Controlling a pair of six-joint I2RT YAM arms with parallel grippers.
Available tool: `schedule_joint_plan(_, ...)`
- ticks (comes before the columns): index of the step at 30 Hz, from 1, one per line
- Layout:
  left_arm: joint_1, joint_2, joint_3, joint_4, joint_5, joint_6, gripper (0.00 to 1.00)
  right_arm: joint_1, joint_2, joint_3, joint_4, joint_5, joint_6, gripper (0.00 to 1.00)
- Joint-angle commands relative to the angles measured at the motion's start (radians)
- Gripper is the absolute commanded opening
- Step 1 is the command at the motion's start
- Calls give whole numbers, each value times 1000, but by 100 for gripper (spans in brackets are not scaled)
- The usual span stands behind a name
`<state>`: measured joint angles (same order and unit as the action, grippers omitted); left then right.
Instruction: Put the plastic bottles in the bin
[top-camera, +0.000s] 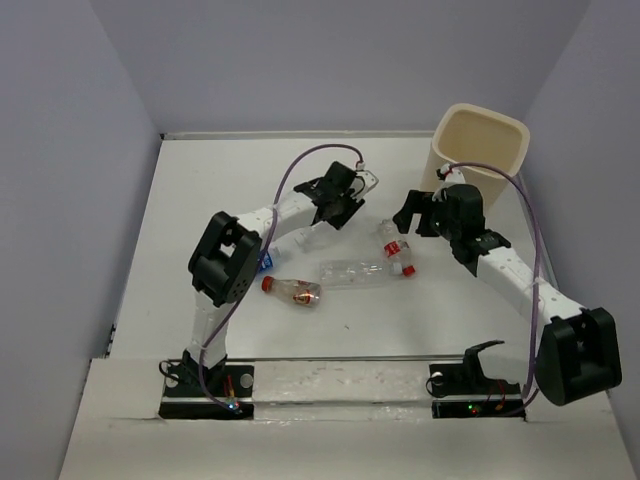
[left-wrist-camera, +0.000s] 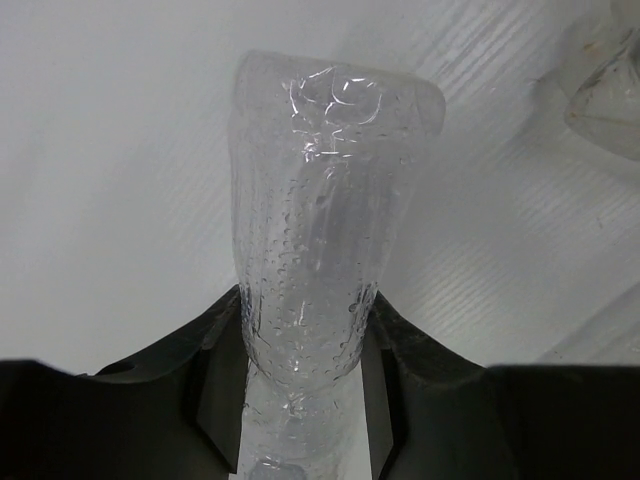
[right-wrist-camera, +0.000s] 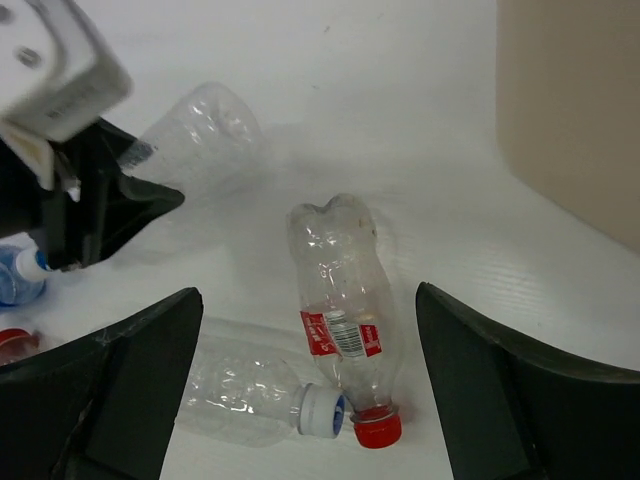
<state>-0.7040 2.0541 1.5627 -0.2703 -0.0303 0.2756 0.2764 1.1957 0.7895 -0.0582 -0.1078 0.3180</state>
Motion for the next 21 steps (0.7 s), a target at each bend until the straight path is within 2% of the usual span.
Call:
schedule_joint_plan(1, 18, -167, 34, 92, 18, -56, 27, 4, 88, 39, 6, -64, -33, 96)
schedule_joint_plan(12, 26, -321, 74, 197, 173, -179, 27, 24, 295, 109, -42, -44, -83, 99)
schedule_joint_plan(21, 26, -388, 122, 335, 294, -352, 28, 24, 387, 146, -60, 10, -91, 88)
